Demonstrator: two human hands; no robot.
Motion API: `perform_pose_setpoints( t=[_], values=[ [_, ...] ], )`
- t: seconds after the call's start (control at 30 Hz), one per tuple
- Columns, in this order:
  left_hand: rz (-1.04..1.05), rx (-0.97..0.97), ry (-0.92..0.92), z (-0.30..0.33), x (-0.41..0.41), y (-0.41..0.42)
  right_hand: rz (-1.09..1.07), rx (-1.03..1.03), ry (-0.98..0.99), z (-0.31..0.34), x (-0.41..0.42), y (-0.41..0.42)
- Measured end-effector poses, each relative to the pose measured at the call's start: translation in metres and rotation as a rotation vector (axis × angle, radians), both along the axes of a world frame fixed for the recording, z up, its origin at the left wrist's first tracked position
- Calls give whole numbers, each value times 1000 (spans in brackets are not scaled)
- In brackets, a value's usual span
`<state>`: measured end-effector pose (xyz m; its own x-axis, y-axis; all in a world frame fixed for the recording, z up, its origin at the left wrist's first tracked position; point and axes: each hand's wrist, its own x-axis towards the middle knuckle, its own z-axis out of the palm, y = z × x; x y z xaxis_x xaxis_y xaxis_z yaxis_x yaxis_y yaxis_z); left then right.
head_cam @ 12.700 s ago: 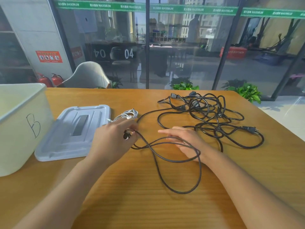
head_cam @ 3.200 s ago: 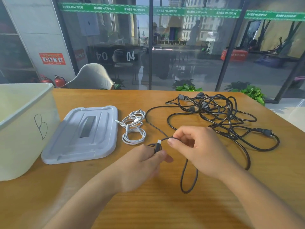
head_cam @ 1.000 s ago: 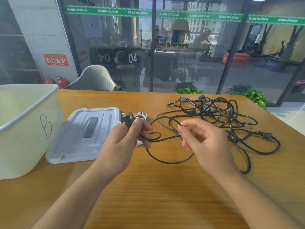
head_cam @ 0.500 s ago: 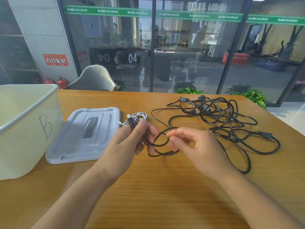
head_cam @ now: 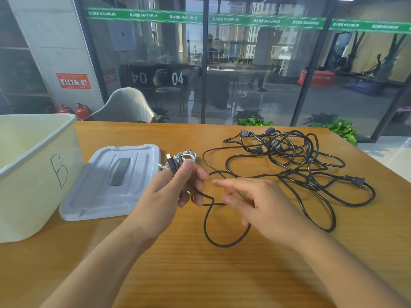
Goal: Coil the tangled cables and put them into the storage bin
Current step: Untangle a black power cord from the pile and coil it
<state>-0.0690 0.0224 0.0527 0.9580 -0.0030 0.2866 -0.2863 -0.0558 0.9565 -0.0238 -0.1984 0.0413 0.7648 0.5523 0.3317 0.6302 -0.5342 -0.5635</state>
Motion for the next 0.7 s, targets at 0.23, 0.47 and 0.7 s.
perform_pose_setpoints(
  t=[0.23, 0.47, 0.7],
  values=[
    [0, -8, -3, -2, 1, -1, 51, -38, -10, -2, -3, 6],
    [-16, 27, 35, -3, 1, -1, 94, 79, -91, 0, -3, 4],
    [-47, -12, 56, -4, 3, 4, -58, 184, -185, -5, 3, 4]
  ],
)
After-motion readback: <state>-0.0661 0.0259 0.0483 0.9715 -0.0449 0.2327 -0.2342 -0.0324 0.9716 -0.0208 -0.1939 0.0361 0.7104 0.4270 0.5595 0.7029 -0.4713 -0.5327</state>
